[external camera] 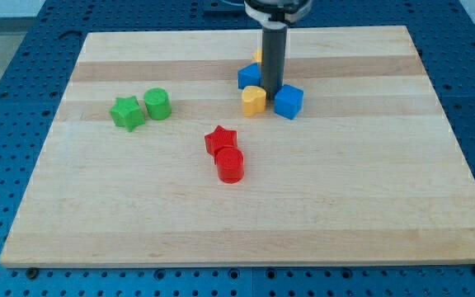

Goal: Move the blue cube to the bottom of the yellow heart

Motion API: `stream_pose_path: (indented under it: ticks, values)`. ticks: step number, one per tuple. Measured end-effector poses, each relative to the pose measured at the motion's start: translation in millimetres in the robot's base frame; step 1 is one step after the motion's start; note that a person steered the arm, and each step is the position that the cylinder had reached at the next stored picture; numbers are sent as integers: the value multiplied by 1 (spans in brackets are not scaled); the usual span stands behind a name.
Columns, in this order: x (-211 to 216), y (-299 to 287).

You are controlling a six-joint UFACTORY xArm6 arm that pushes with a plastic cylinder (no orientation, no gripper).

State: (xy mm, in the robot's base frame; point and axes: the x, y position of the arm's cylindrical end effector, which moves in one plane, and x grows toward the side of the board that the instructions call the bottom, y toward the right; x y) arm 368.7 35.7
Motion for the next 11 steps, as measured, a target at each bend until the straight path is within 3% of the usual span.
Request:
stream_pose_path:
  ticks: [1,3,5,7,9,11]
  values:
    - [12,0]
    - [-25,75]
    - [9,98]
    - [14,39]
    - [45,8]
    - [26,-7]
